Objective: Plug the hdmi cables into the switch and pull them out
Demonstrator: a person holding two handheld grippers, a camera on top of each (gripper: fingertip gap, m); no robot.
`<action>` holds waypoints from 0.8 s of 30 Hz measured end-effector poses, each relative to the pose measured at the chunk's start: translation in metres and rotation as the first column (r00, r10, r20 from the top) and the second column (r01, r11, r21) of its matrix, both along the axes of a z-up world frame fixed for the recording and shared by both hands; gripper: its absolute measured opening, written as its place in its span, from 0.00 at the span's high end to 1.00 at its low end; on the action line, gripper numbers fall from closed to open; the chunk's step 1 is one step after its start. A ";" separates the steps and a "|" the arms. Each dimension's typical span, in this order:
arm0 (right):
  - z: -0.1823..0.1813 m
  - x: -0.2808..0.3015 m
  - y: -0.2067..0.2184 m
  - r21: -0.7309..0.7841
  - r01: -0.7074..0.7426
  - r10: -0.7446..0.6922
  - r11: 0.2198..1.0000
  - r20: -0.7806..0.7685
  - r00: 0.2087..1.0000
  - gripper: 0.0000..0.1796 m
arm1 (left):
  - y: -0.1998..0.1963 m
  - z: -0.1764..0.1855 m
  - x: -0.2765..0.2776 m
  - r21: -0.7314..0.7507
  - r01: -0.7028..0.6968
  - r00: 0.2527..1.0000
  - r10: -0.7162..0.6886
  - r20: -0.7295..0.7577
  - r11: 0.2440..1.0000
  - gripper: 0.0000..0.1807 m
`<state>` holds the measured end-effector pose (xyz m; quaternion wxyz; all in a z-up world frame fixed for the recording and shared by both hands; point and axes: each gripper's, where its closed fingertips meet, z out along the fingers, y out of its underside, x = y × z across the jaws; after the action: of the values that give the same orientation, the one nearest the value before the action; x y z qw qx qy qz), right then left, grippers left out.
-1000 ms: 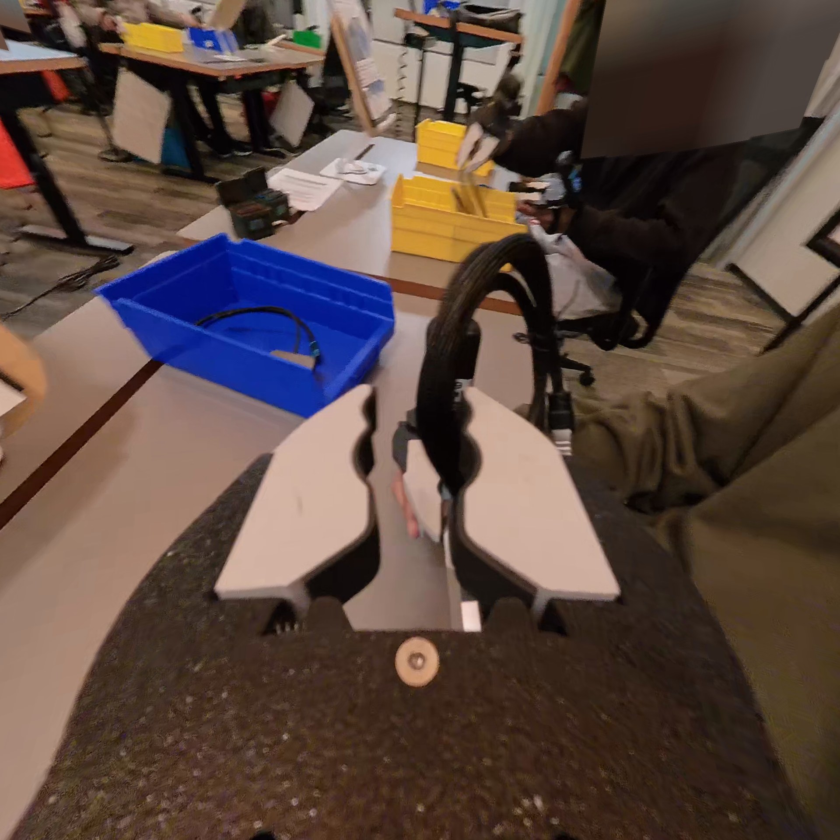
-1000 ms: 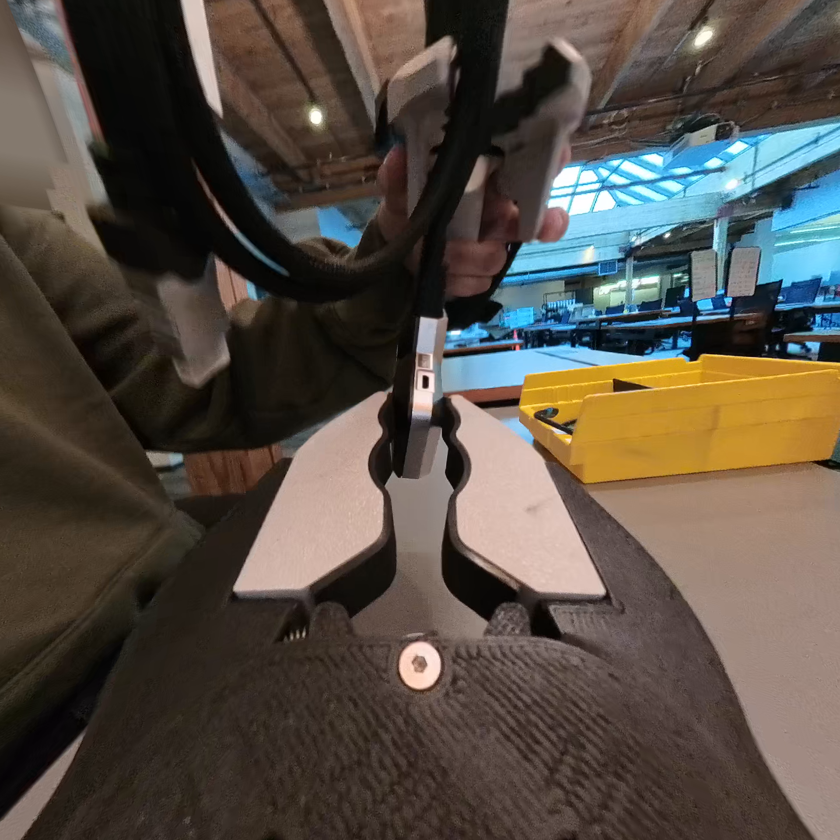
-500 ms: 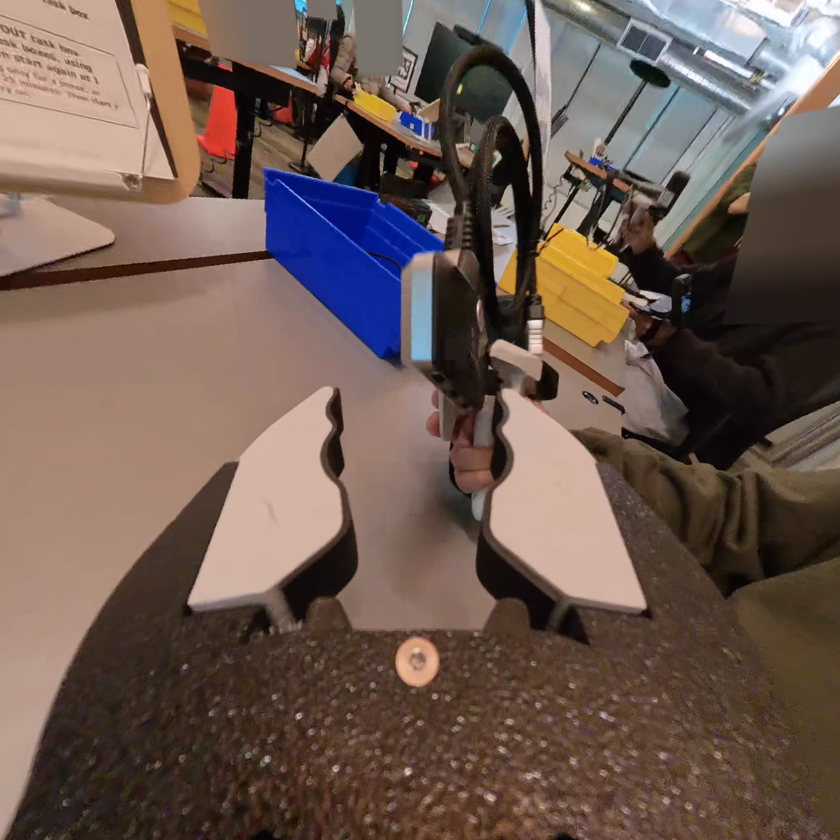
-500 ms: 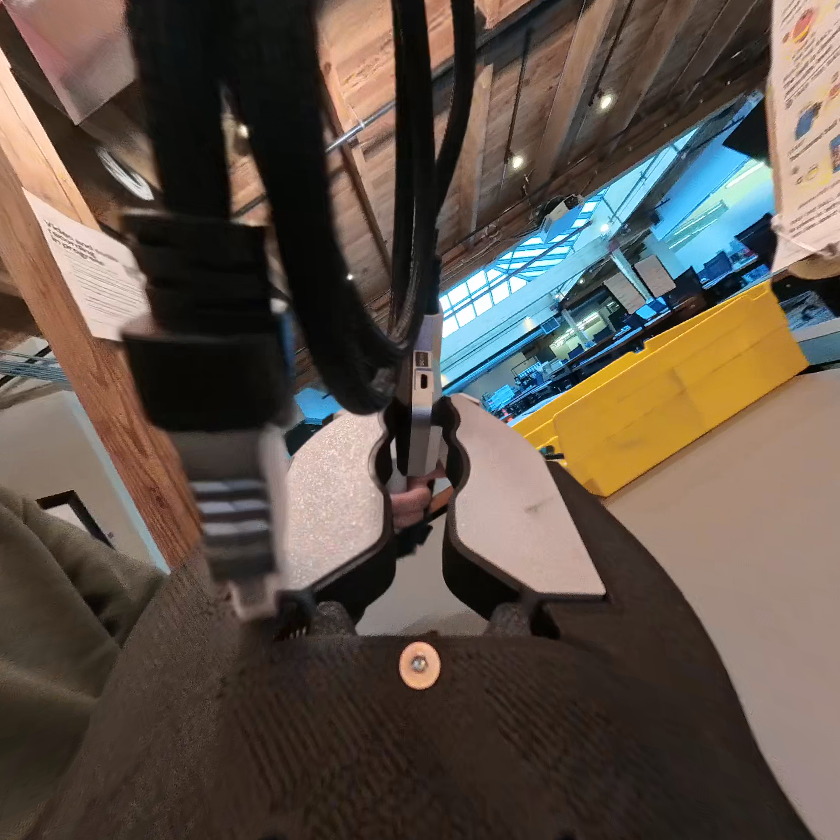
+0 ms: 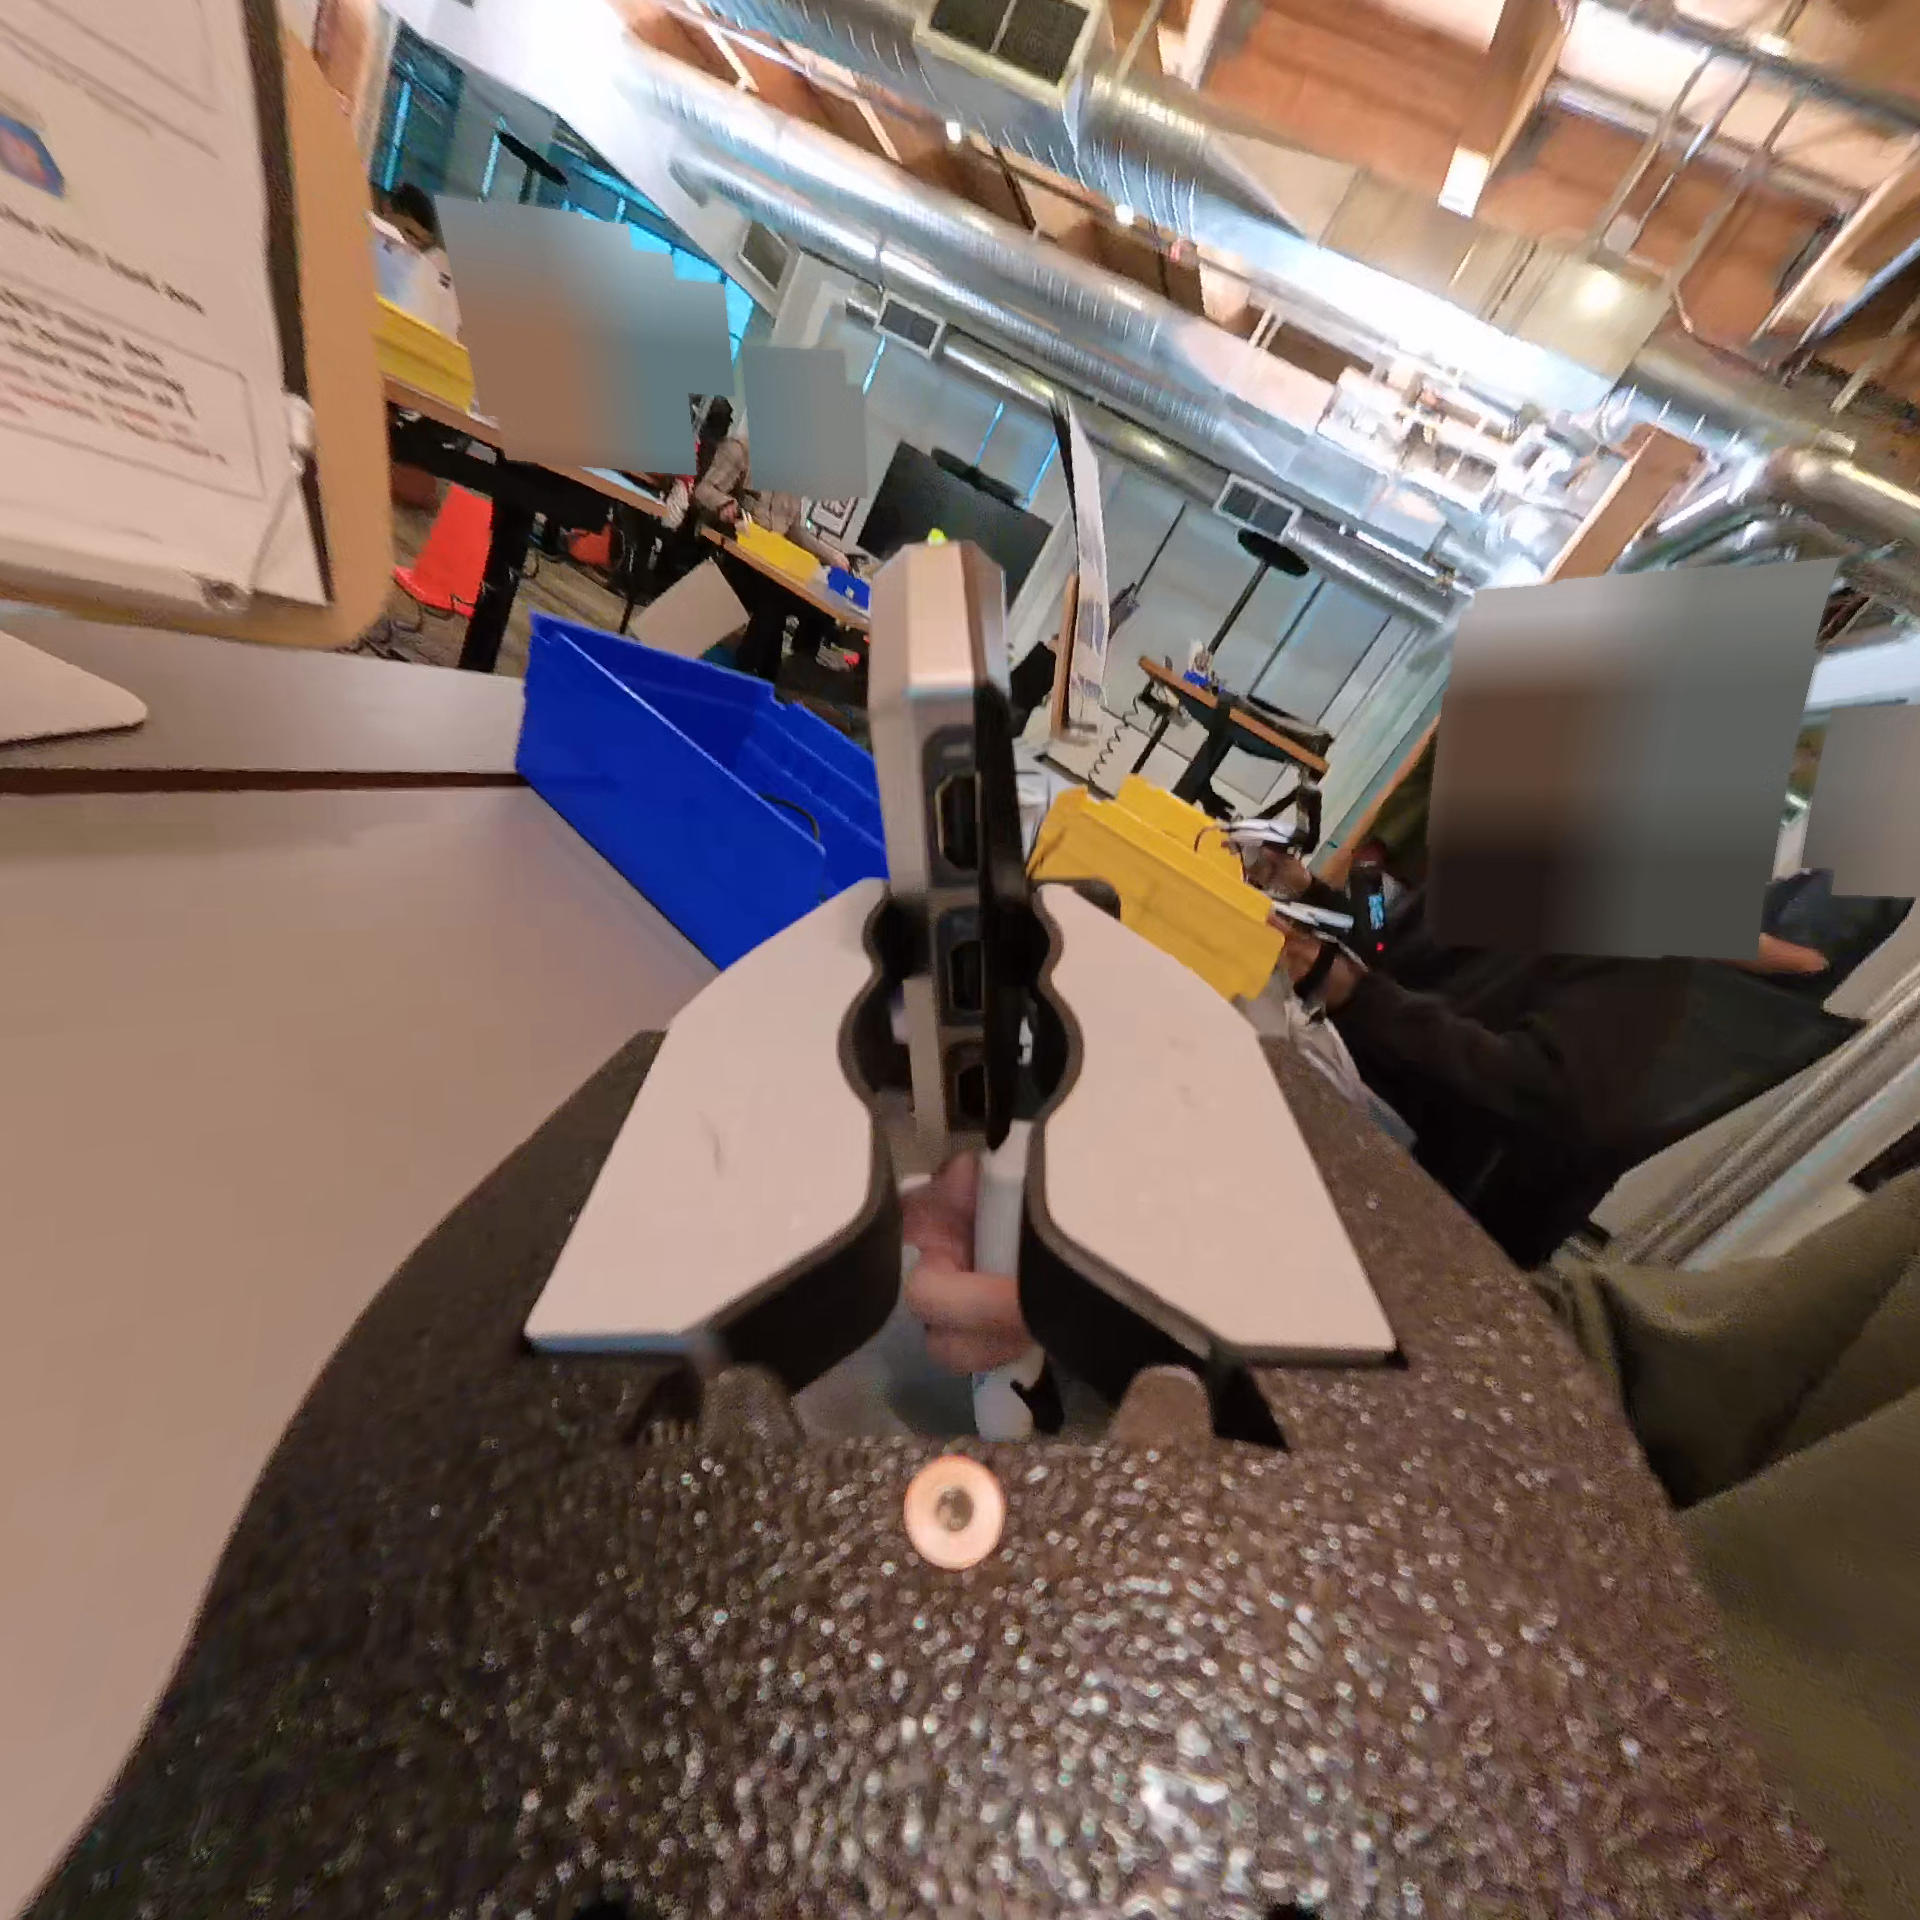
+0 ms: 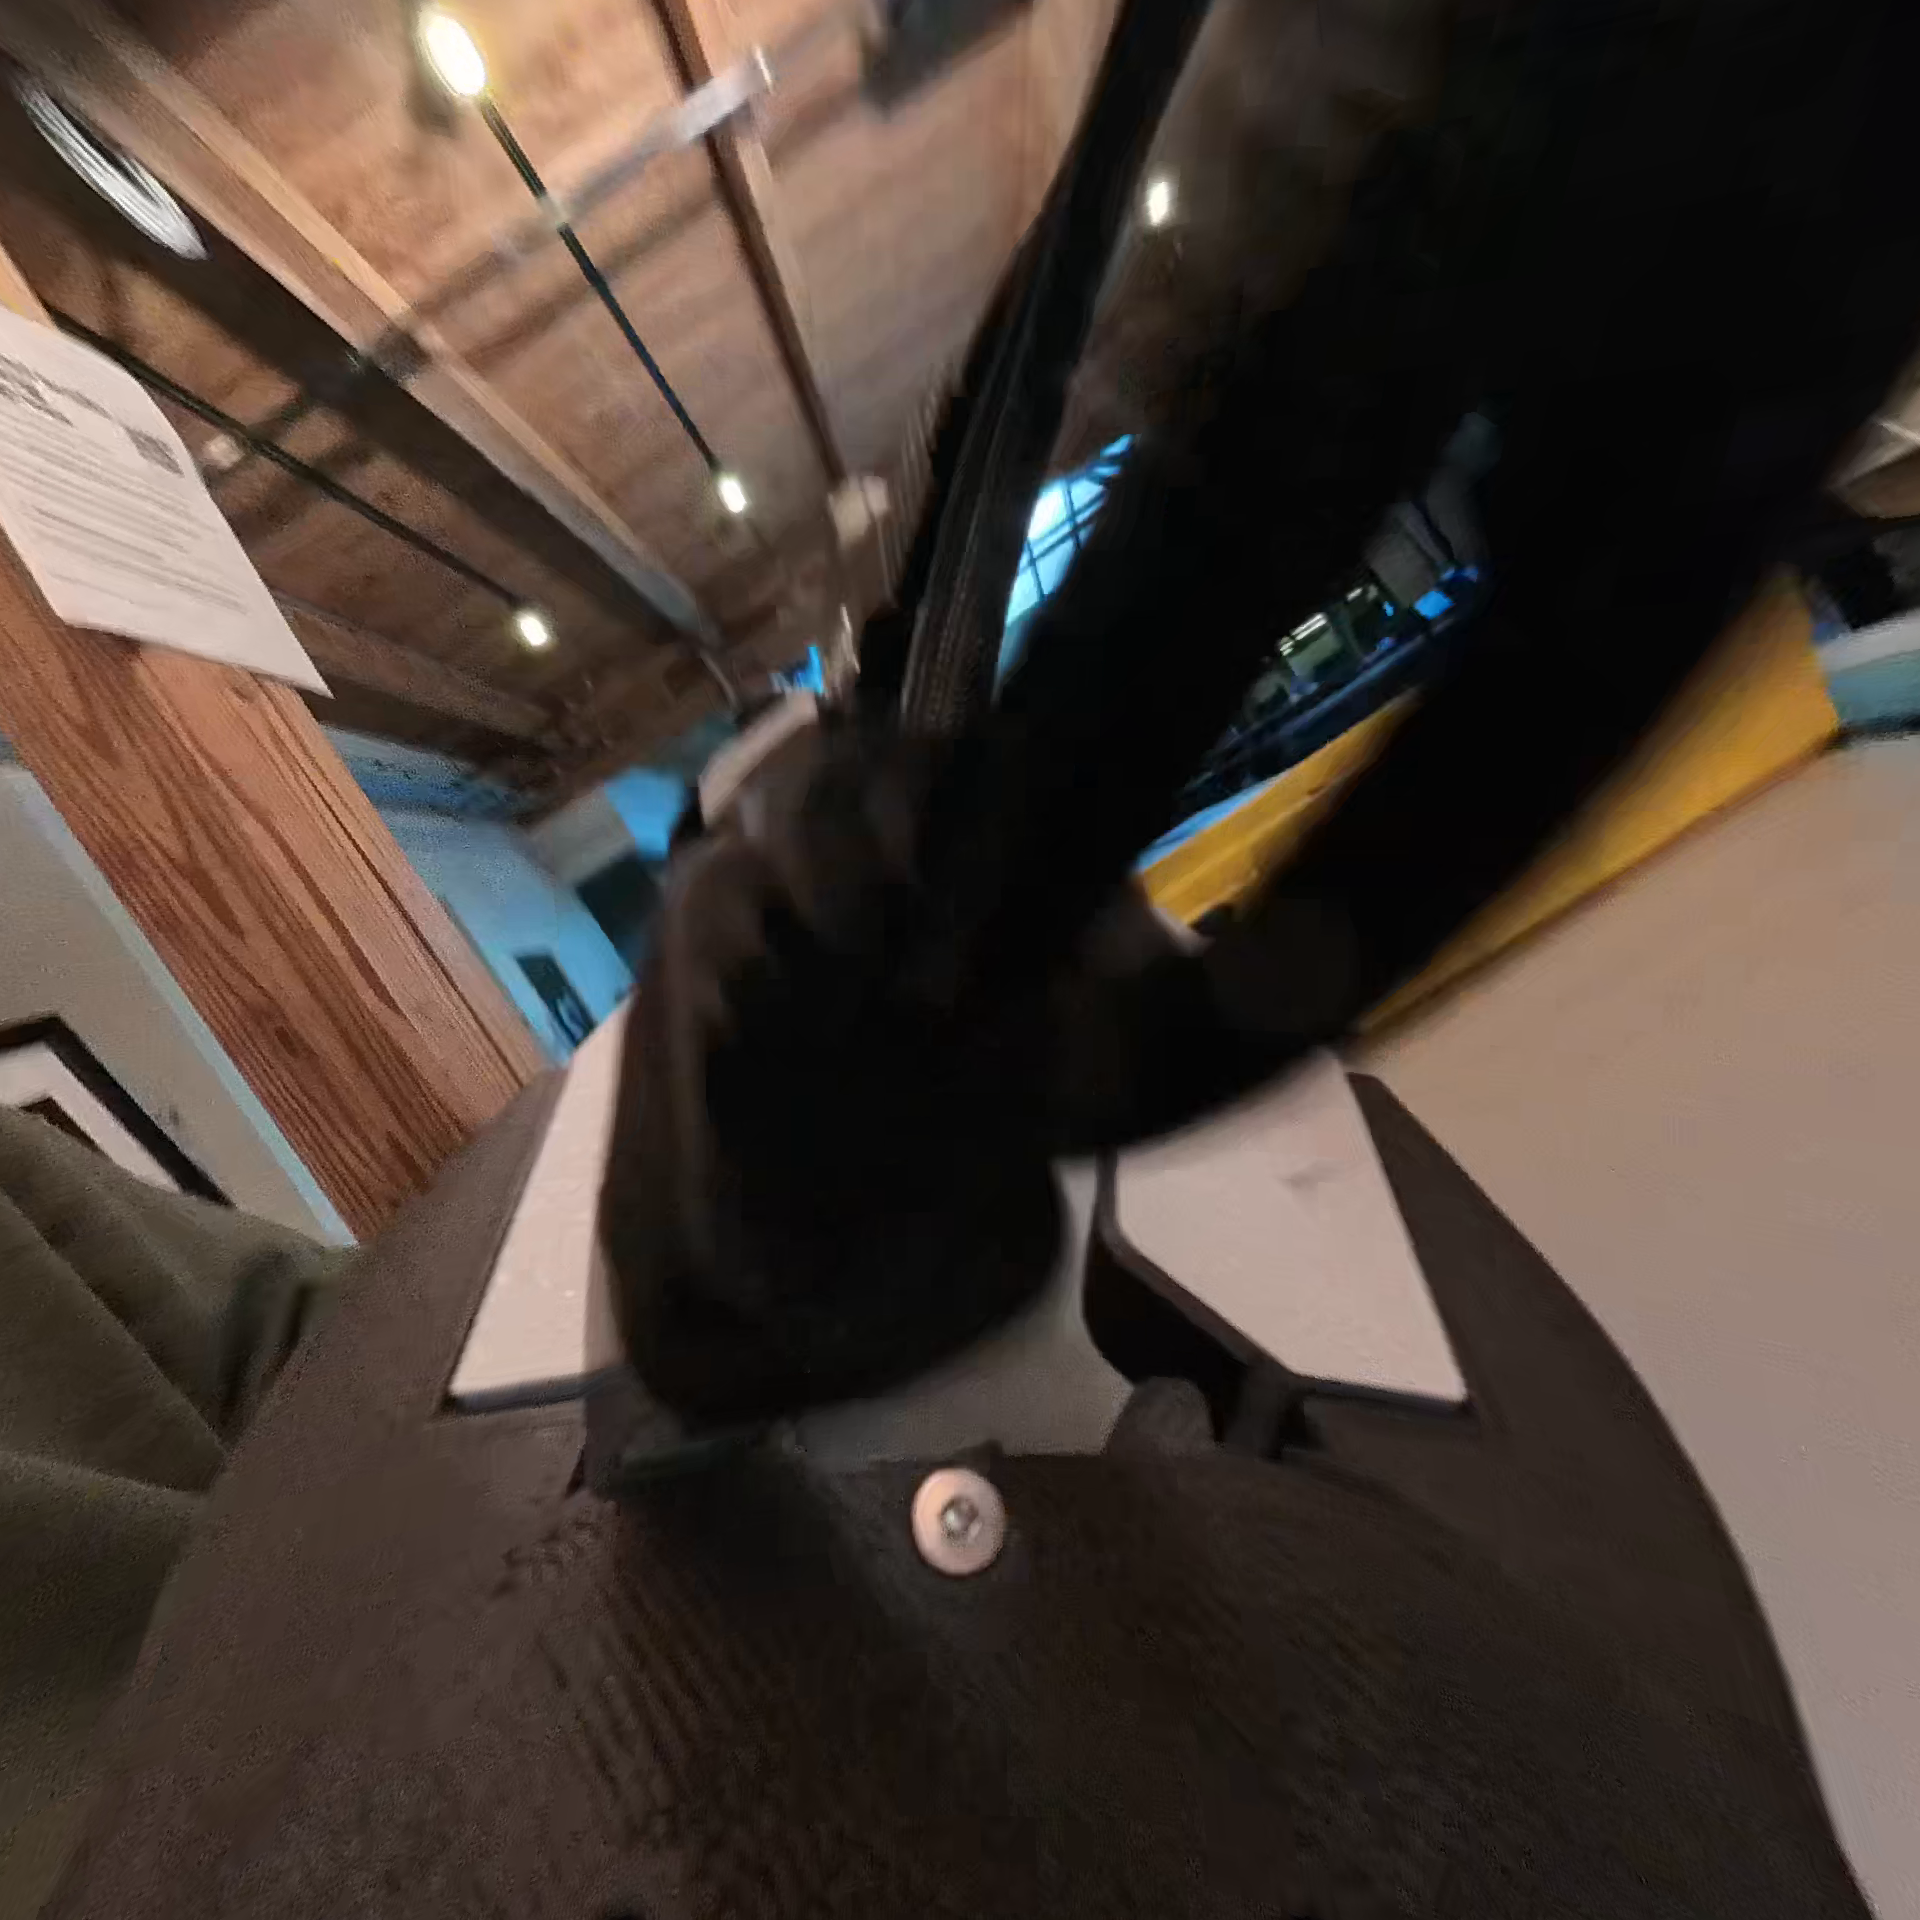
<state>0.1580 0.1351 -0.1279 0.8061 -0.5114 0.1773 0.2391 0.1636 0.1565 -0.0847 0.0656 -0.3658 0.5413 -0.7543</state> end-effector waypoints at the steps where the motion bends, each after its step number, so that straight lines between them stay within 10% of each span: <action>1: -0.008 -0.006 0.004 -0.069 -0.054 0.055 0.996 0.017 0.998 0.54 | 0.010 0.006 0.003 0.008 -0.031 1.000 0.031 -0.005 0.999 0.88; 4: -0.034 -0.049 0.009 -0.279 -0.344 0.366 0.897 0.030 0.930 0.58 | 0.041 0.019 0.012 0.060 -0.107 0.992 0.110 -0.053 0.992 0.88; 7: -0.066 -0.114 -0.017 -0.502 -0.626 0.729 0.597 0.015 0.684 0.61 | 0.069 0.024 0.021 0.075 -0.198 0.970 0.206 -0.126 0.977 0.88; 12: -0.097 -0.169 -0.075 -0.754 -0.608 0.942 0.249 0.041 0.334 0.57 | 0.098 0.021 0.028 0.104 -0.314 0.928 0.328 -0.177 0.944 0.88; 15: -0.094 -0.139 -0.049 -0.820 -0.342 0.855 0.460 0.305 0.419 0.60 | 0.099 0.021 0.030 0.065 -0.325 0.921 0.331 -0.205 0.944 0.88; 18: -0.025 -0.064 -0.002 -0.501 0.105 0.335 0.859 0.706 0.624 0.63 | 0.083 0.016 0.029 0.033 -0.279 0.929 0.279 -0.243 0.960 0.88; 20: 0.022 -0.017 -0.006 -0.230 0.368 -0.081 0.901 0.744 0.663 0.63 | 0.068 0.006 0.028 0.036 -0.251 0.927 0.251 -0.277 0.967 0.88; 24: 0.005 0.008 -0.009 -0.253 0.498 -0.122 0.830 0.788 0.604 0.66 | 0.034 -0.010 0.024 -0.021 -0.163 0.927 0.145 -0.347 0.986 0.88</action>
<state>0.1665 0.1262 -0.1233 0.6947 -0.6941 -0.0286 -0.1867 0.1881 0.1900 -0.0952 0.0201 -0.5347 0.4953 -0.6844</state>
